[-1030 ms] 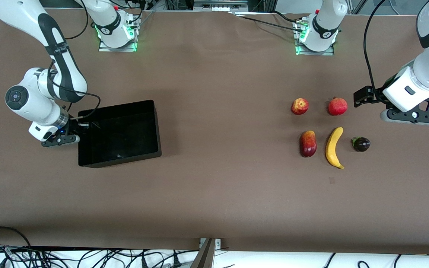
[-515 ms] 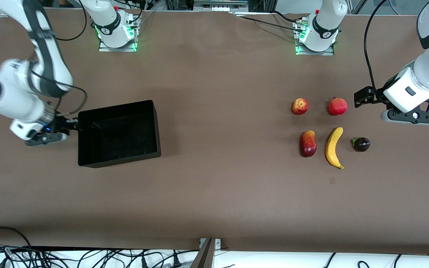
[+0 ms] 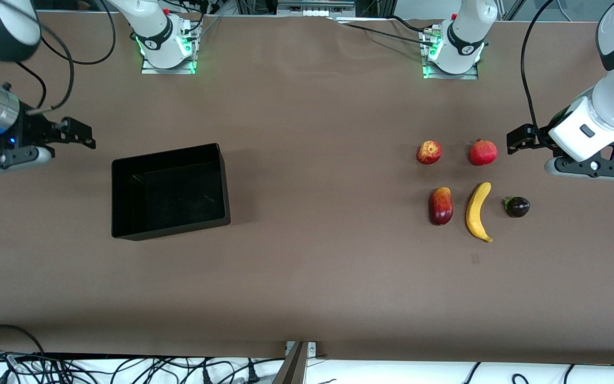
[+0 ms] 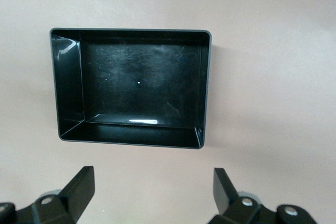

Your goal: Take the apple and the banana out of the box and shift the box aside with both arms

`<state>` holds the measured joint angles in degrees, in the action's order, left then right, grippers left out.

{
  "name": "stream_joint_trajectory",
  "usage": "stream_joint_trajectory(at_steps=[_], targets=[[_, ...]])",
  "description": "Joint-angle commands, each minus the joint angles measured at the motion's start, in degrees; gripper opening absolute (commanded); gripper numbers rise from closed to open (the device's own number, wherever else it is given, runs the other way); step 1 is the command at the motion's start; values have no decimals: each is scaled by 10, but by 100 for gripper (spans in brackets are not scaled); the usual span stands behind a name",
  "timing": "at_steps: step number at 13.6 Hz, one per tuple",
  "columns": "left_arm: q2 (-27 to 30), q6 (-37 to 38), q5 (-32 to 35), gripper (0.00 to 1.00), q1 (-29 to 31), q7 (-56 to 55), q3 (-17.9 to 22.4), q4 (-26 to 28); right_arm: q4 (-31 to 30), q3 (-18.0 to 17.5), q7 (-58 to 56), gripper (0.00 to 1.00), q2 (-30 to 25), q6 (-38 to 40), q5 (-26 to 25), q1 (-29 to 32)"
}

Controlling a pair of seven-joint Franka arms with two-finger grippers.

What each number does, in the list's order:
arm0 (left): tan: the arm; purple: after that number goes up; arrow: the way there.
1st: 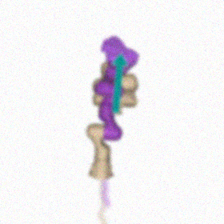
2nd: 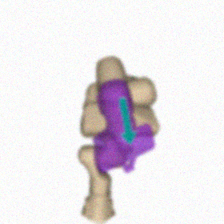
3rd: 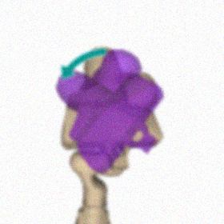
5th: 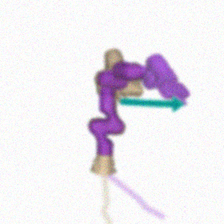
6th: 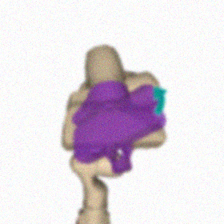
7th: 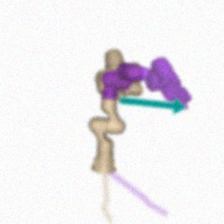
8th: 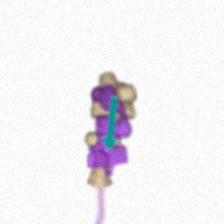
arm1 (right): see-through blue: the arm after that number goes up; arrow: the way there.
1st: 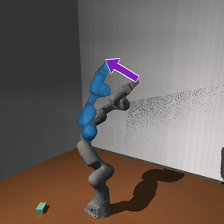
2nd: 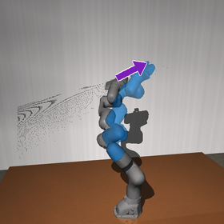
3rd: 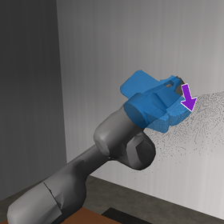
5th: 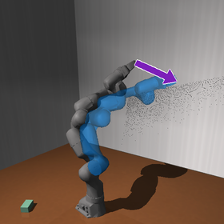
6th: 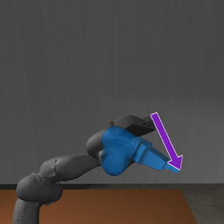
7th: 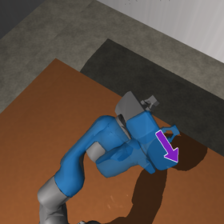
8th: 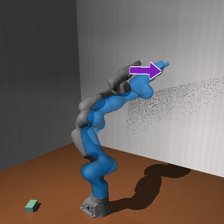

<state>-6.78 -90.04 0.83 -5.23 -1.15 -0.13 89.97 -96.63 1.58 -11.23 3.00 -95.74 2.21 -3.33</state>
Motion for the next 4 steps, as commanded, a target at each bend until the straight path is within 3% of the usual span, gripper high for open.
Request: stream_joint_trajectory(at_steps=[1,4], targets=[[-6,12,-11,100,2,5,0,-16,24,-7,4,100,12,14,-10,8],[-6,12,-12,100,2,4,0,-16,27,-6,7,100,13,13,-8,8]])
